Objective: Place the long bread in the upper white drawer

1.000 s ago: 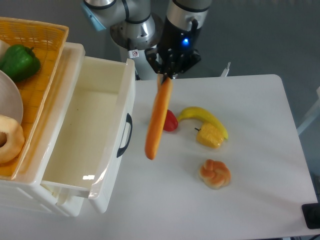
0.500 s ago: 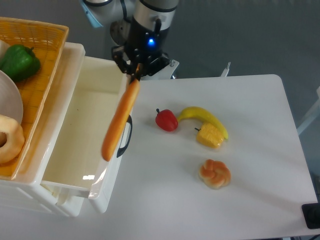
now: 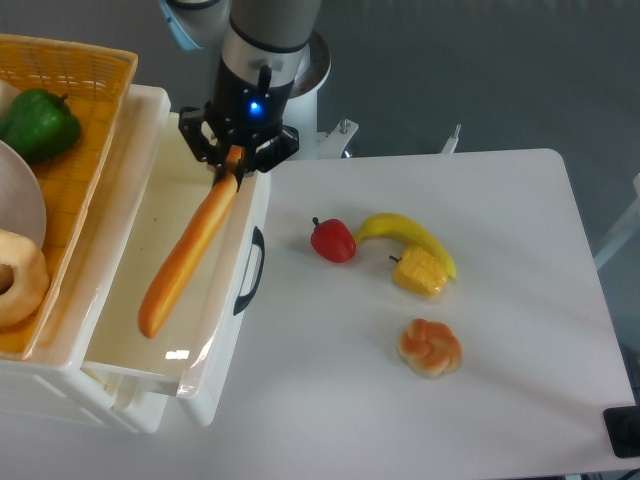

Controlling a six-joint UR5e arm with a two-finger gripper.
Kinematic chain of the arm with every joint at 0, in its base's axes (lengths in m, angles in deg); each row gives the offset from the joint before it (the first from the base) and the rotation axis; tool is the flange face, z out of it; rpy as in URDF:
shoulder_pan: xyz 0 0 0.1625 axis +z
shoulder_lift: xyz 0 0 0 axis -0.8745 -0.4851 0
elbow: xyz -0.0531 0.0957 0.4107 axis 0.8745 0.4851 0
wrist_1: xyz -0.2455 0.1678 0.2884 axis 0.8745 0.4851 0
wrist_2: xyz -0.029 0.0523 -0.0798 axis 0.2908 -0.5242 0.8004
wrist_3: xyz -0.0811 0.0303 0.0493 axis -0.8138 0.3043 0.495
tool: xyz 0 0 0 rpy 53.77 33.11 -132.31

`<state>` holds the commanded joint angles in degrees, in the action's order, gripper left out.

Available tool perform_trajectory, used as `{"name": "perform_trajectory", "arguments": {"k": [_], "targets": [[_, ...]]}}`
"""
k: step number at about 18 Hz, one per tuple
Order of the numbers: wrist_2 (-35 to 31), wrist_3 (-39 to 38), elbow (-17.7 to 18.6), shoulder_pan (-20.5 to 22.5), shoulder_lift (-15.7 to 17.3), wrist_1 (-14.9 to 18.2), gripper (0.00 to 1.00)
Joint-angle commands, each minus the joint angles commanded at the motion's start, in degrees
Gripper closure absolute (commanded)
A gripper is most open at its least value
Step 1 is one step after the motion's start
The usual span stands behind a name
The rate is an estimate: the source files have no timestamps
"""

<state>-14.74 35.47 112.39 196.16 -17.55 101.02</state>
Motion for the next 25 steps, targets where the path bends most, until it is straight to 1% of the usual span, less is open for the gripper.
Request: {"name": "perform_trajectory", "arguments": {"k": [2, 6, 8, 11, 13, 18, 19, 21, 22, 24, 25], "targets": [[0.00, 0.18, 0.52, -0.18, 0.00, 0.00, 0.65], [-0.18, 0.44, 0.97, -0.44, 0.26, 0.00, 0.60], [-0.18, 0.44, 0.97, -0.44, 0.26, 0.00, 0.54], [-0.18, 0.53, 0.79, -0.44, 0.44, 0.00, 0.50], [-0.18, 0.53, 0.79, -0.44, 0.53, -0.44, 0.44], [-0.26, 0.70, -0.08, 0.26, 0.18, -1.05, 0.42], [-0.35, 0.79, -0.09, 0.52, 0.09, -2.19, 0.39], [-0.70, 2.01, -0.09, 2.18, -0.09, -5.17, 0.38], [-0.70, 3.33, -0.09, 3.32, -0.26, -6.32, 0.31], [-0.79, 5.35, -0.09, 5.17, -1.22, -7.82, 0.25], [-1.23, 5.80, -0.09, 5.53, -1.49, -8.95, 0.16]]}}
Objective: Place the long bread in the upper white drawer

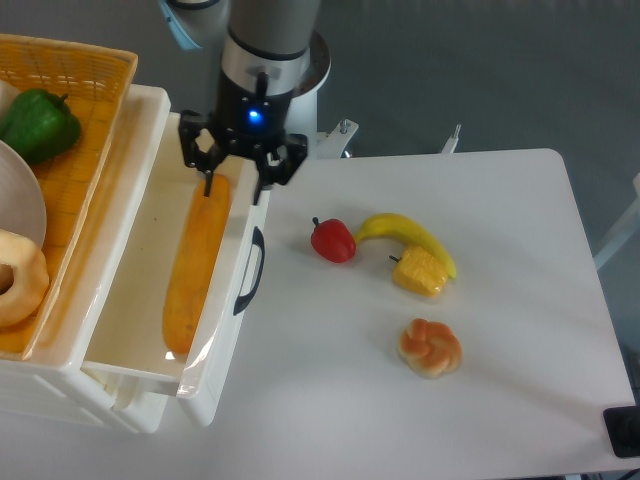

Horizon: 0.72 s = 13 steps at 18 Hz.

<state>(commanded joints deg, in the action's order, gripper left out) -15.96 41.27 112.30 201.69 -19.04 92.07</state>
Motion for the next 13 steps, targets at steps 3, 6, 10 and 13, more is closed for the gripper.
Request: {"name": "perform_trajectory", "arguments": {"k": [3, 6, 10, 13], "targets": [[-4.12, 0.27, 0.00, 1.49, -2.11, -2.11, 0.04], [-8.34, 0.97, -0.09, 2.20, -4.39, -6.32, 0.00], [-13.45, 5.45, 0.00, 2.64, -7.20, -10.47, 0.00], [-13.63, 5.89, -0.09, 4.22, -8.61, -12.05, 0.00]]}}
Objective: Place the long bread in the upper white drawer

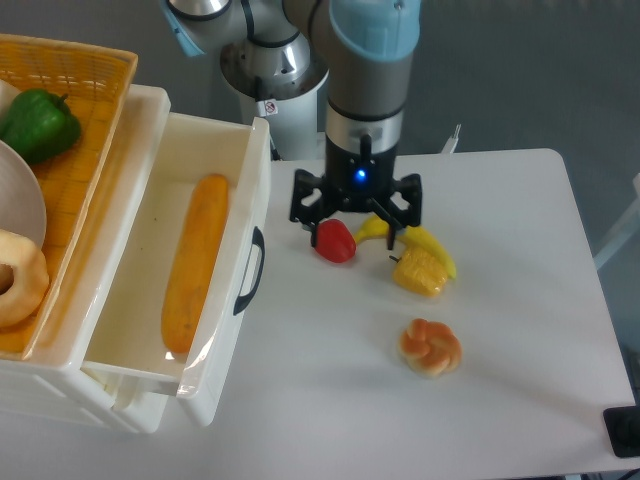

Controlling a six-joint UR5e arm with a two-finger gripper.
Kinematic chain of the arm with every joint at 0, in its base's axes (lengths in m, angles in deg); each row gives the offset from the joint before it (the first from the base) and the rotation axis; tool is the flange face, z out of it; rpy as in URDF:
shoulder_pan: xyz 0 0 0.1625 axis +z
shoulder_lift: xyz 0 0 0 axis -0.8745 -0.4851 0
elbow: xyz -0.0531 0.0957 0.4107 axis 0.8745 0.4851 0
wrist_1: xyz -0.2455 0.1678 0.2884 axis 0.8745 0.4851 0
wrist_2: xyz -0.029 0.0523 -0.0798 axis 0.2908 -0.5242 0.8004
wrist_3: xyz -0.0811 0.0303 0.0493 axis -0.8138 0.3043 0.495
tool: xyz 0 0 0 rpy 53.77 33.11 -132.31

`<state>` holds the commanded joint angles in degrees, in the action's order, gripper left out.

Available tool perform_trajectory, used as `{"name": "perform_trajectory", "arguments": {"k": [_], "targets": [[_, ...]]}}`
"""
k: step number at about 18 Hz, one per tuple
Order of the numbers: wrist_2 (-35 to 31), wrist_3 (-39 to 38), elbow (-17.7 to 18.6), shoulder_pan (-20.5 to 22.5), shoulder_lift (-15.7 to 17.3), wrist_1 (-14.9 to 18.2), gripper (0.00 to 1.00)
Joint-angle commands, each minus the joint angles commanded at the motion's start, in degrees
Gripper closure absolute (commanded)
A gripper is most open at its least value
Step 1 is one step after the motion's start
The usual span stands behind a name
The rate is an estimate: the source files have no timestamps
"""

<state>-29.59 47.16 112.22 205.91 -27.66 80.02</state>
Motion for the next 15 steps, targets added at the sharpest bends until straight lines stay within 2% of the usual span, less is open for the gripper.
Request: {"name": "perform_trajectory", "arguments": {"k": [3, 7, 15], "targets": [[-0.26, 4.90, 0.00, 0.53, -1.23, -0.09, 0.00], [-4.83, 15.97, 0.09, 0.80, -3.25, -1.58, 0.00], [-4.92, 17.23, 0.53, 1.41, -5.63, -2.81, 0.00]]}}
